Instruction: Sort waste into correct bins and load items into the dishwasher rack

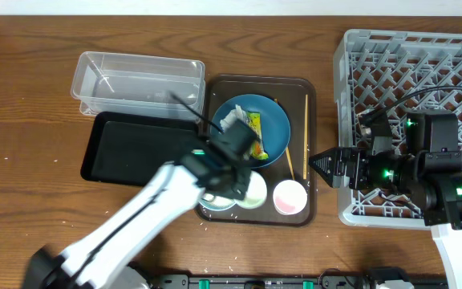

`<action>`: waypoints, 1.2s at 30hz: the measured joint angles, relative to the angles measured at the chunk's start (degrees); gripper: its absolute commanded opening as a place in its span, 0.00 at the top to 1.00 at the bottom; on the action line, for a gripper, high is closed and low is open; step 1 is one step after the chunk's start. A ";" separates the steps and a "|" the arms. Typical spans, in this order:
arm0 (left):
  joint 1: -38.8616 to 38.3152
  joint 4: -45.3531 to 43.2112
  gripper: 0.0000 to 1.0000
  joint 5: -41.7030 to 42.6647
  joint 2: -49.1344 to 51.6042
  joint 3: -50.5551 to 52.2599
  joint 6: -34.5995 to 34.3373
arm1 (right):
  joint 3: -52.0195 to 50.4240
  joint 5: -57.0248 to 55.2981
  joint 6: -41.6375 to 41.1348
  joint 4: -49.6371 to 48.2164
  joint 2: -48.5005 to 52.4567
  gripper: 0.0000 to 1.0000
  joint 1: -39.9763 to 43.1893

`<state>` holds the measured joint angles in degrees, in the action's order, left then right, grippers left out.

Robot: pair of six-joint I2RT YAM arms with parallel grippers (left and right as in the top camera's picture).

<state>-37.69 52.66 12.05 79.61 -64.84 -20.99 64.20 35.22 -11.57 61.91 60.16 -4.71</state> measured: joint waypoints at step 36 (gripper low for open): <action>26.14 -13.03 0.49 75.71 -5.09 -1.20 4.17 | 0.13 22.43 8.74 -29.92 0.96 0.43 -18.03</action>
<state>-11.55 39.64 87.77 74.52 -66.04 -16.82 64.34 57.65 -2.83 31.99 61.12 -22.74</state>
